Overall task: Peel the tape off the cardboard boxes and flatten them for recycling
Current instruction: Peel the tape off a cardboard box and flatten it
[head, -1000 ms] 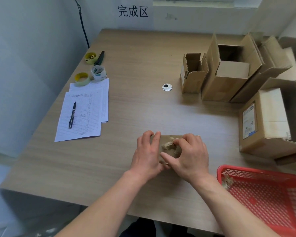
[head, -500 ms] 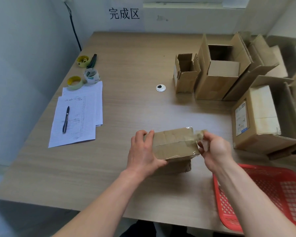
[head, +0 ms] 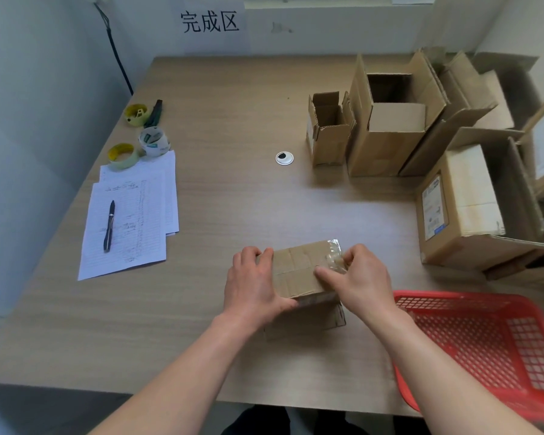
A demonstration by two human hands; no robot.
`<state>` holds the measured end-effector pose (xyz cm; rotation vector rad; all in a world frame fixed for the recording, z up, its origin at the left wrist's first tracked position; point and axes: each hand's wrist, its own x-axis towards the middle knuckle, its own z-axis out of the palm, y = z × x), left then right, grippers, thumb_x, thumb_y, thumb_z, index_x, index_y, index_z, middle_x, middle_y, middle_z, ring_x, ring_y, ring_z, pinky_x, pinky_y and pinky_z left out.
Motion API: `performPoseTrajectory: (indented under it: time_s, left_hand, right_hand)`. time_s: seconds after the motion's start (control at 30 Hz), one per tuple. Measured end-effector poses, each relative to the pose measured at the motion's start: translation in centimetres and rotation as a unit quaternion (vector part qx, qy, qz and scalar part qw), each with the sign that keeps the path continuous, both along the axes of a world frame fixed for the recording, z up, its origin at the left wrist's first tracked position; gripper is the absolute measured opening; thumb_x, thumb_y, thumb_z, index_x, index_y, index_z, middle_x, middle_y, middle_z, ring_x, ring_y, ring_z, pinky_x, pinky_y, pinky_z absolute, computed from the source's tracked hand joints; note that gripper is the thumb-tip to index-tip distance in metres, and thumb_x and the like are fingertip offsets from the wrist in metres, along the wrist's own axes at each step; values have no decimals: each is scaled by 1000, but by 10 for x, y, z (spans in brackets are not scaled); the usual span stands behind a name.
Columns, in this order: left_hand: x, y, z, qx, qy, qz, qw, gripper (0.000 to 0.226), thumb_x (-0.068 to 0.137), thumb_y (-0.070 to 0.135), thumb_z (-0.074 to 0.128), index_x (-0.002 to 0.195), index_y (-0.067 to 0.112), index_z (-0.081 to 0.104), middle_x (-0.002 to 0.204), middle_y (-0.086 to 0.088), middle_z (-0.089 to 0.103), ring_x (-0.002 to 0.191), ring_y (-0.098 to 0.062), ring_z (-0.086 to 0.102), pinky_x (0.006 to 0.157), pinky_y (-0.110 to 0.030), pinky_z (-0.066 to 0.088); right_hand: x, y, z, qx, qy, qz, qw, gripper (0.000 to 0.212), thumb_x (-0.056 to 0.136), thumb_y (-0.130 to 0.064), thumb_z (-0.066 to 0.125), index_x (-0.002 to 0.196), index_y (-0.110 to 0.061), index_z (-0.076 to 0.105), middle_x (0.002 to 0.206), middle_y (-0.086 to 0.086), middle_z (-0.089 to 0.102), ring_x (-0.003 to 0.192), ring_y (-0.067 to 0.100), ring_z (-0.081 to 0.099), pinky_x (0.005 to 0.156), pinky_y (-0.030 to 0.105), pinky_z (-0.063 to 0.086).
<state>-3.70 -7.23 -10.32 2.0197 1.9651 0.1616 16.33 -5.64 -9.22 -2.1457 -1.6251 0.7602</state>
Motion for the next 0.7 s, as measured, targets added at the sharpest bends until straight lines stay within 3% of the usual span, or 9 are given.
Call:
performPoseTrajectory:
  time_s: [0.13, 0.2, 0.27, 0.33, 0.43, 0.57, 0.7]
  left_hand:
    - [-2, 1, -2, -13, -3, 1, 1000, 109, 55, 70, 81, 143, 23, 39, 130, -2, 37, 120, -22, 37, 103, -32, 39]
    - [-5, 3, -2, -19, -12, 4, 1000, 108, 55, 69, 82, 143, 23, 40, 129, -1, 38, 120, -22, 38, 103, -32, 40]
    - [-9, 5, -4, -19, -18, 6, 1000, 108, 54, 69, 83, 142, 23, 41, 128, -1, 39, 119, -22, 38, 102, -33, 41]
    - [-11, 6, -4, -22, -19, 0, 1000, 107, 54, 67, 83, 142, 22, 42, 128, -1, 39, 119, -22, 39, 102, -33, 41]
    - [-14, 9, -4, -25, -16, -18, 999, 107, 55, 65, 84, 143, 21, 41, 129, 0, 39, 120, -22, 39, 102, -34, 42]
    - [-17, 11, -4, -30, -10, -30, 999, 110, 55, 65, 84, 145, 21, 38, 129, 1, 38, 120, -21, 38, 100, -34, 43]
    - [-17, 12, -4, -30, -6, -32, 999, 111, 54, 66, 84, 145, 21, 38, 128, 0, 39, 119, -21, 39, 99, -34, 44]
  right_hand:
    - [8, -5, -21, 109, -17, 50, 993, 30, 92, -33, 66, 76, -18, 46, 79, 0, 52, 78, 27, 50, 66, 34, 29]
    - [14, -3, -26, 126, 27, 15, 992, 29, 95, -26, 63, 72, -15, 48, 72, 0, 54, 72, 27, 51, 63, 35, 30]
    - [17, 0, -28, 105, 125, -70, 984, 30, 96, -24, 62, 70, -12, 52, 67, 1, 58, 68, 25, 56, 64, 38, 44]
    - [16, 0, -33, 66, 254, -159, 952, 29, 98, -21, 61, 72, -9, 56, 69, 4, 64, 66, 20, 65, 68, 45, 58]
    - [15, -2, -37, 6, 406, -230, 885, 26, 102, -15, 55, 79, -4, 54, 81, 15, 66, 69, 23, 71, 63, 38, 61]
    - [17, -2, -32, -28, 475, -259, 840, 25, 103, -13, 52, 82, -1, 53, 78, 16, 60, 59, 16, 67, 51, 23, 57]
    - [19, 2, -25, -55, 475, -269, 836, 21, 101, -16, 56, 84, -6, 50, 77, 14, 59, 59, 15, 62, 49, 27, 57]
